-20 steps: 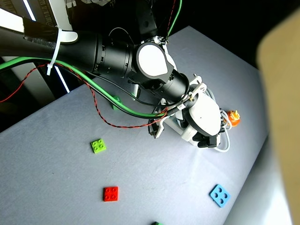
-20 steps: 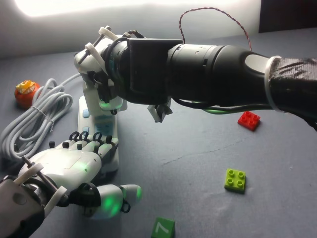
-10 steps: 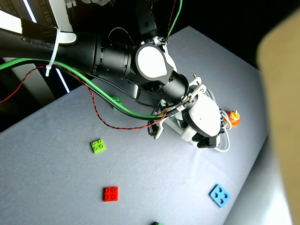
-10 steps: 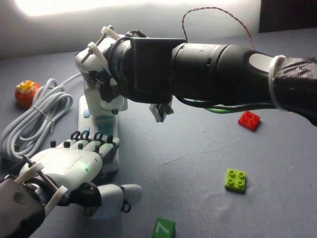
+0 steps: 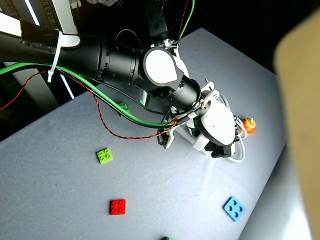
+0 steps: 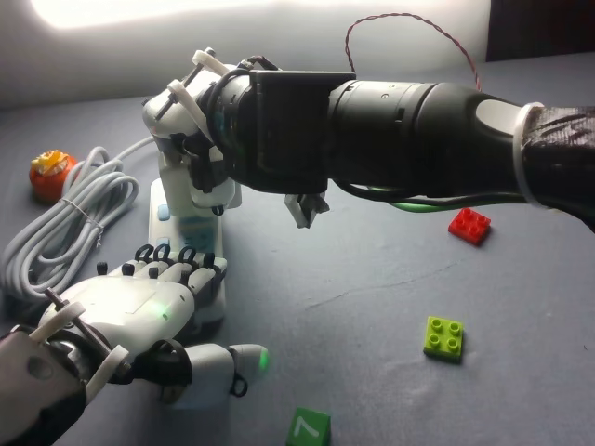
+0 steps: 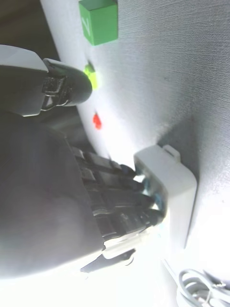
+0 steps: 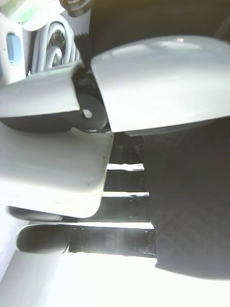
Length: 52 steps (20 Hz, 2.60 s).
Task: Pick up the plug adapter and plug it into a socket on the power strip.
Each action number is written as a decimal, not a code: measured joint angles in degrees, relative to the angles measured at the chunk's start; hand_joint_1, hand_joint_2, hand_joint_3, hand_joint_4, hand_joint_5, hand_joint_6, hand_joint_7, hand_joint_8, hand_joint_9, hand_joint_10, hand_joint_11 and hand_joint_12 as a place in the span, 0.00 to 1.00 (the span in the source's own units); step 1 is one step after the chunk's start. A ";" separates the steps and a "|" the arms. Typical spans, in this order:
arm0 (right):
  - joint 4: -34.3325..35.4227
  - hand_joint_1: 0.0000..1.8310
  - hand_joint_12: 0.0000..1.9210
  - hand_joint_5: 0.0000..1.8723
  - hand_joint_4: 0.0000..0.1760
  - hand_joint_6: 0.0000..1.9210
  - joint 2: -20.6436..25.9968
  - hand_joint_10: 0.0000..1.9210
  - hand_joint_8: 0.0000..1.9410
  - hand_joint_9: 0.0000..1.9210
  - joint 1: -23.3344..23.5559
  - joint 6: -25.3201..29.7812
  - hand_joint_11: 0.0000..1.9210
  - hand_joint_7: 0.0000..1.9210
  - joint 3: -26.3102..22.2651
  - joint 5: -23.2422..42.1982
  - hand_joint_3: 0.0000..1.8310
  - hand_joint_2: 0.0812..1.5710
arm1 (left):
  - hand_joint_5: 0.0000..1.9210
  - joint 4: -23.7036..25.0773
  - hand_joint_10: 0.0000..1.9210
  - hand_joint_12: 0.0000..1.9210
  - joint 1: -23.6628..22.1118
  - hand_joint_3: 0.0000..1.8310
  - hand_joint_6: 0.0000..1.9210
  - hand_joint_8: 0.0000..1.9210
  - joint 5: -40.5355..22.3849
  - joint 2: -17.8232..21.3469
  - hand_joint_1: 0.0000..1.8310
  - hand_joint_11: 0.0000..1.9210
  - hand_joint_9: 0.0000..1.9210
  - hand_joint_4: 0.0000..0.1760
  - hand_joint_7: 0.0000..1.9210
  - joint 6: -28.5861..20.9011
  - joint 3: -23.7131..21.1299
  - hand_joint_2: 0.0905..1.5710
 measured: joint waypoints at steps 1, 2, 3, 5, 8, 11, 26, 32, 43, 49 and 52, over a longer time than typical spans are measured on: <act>-0.02 0.63 0.67 0.51 0.00 0.52 0.28 0.11 0.02 0.50 0.00 -0.02 0.23 0.56 -0.22 0.20 0.00 0.69 | 0.03 0.00 0.01 0.00 -0.02 0.00 0.00 0.00 0.50 0.17 0.00 0.00 0.02 0.00 0.03 -0.02 0.07 0.77; 0.00 0.62 0.67 0.44 0.00 0.27 0.50 0.10 0.01 0.49 0.00 -0.02 0.21 0.55 -0.35 0.37 0.00 0.65 | 0.03 -0.02 0.00 0.00 -0.11 0.00 0.00 0.00 0.52 0.24 0.00 0.00 0.02 0.00 0.03 -0.02 0.04 0.76; 0.07 0.62 0.68 0.46 0.00 0.14 0.79 0.08 0.00 0.49 0.00 -0.07 0.20 0.54 -0.66 0.52 0.00 0.63 | 0.03 -0.09 0.00 0.00 -0.24 0.00 0.00 0.00 0.90 0.35 0.00 0.00 0.01 0.00 0.03 -0.02 0.07 0.77; 0.76 0.62 0.68 0.46 0.00 0.04 1.44 0.05 0.00 0.48 0.00 -0.22 0.19 0.51 -1.29 0.74 0.00 0.62 | 0.03 -0.44 0.00 0.00 -0.70 0.00 0.00 0.00 1.42 0.52 0.00 0.00 0.01 0.00 0.03 0.00 0.11 0.76; 1.07 0.60 0.68 0.37 0.00 0.00 1.95 0.00 0.00 0.39 0.00 -0.74 0.07 0.40 -1.60 0.74 0.00 0.62 | 0.03 -0.57 0.00 0.00 -0.94 0.00 0.00 0.00 2.54 1.11 0.00 0.00 0.01 0.00 0.02 0.00 0.17 0.77; 1.38 0.57 0.67 0.29 0.00 0.00 2.54 0.00 0.00 0.30 0.02 -1.05 0.00 0.31 -1.99 0.74 0.00 0.61 | 0.01 -0.83 0.00 0.00 -1.27 0.00 0.00 0.00 3.23 1.22 0.00 0.00 0.00 0.00 0.01 0.00 0.35 0.77; 1.77 0.52 0.44 0.18 0.00 0.00 12.83 0.00 0.00 0.17 2.64 -3.13 0.00 0.18 -15.26 -0.13 0.00 0.58 | 0.02 -1.62 0.00 0.00 -3.58 0.00 0.00 0.00 10.49 4.17 0.00 0.00 0.00 0.00 0.02 0.04 0.90 0.77; 1.62 0.45 0.60 0.23 0.00 0.01 26.38 0.01 0.00 0.24 6.84 -7.67 0.00 0.25 -31.63 -1.29 0.00 0.56 | 0.02 -1.86 0.01 0.00 -6.10 0.00 0.01 0.01 16.41 7.41 0.00 0.00 0.02 0.00 0.03 -0.33 0.85 0.77; 1.84 0.31 1.00 0.12 0.00 1.00 46.93 1.00 1.00 0.22 11.54 -11.15 0.23 0.19 -55.08 -2.14 0.00 0.59 | 0.22 -1.81 1.00 1.00 -17.03 0.00 1.00 1.00 22.53 16.68 0.05 0.29 0.25 0.00 0.24 6.03 1.07 0.78; 1.81 0.24 1.00 0.42 0.00 1.00 52.68 1.00 1.00 0.45 9.20 -10.73 0.52 0.44 -57.83 -0.59 0.00 0.62 | 0.71 -1.60 1.00 1.00 -25.40 0.00 0.98 1.00 25.44 18.03 0.00 0.71 0.75 0.84 0.76 12.74 2.05 0.84; 1.55 0.14 1.00 0.75 0.00 1.00 53.88 1.00 1.00 0.80 8.57 -10.16 0.83 0.78 -57.64 -0.61 0.02 0.76 | 0.76 -1.49 1.00 1.00 -26.45 0.00 0.98 1.00 24.90 18.25 0.33 0.85 0.85 1.00 0.83 13.88 1.70 0.86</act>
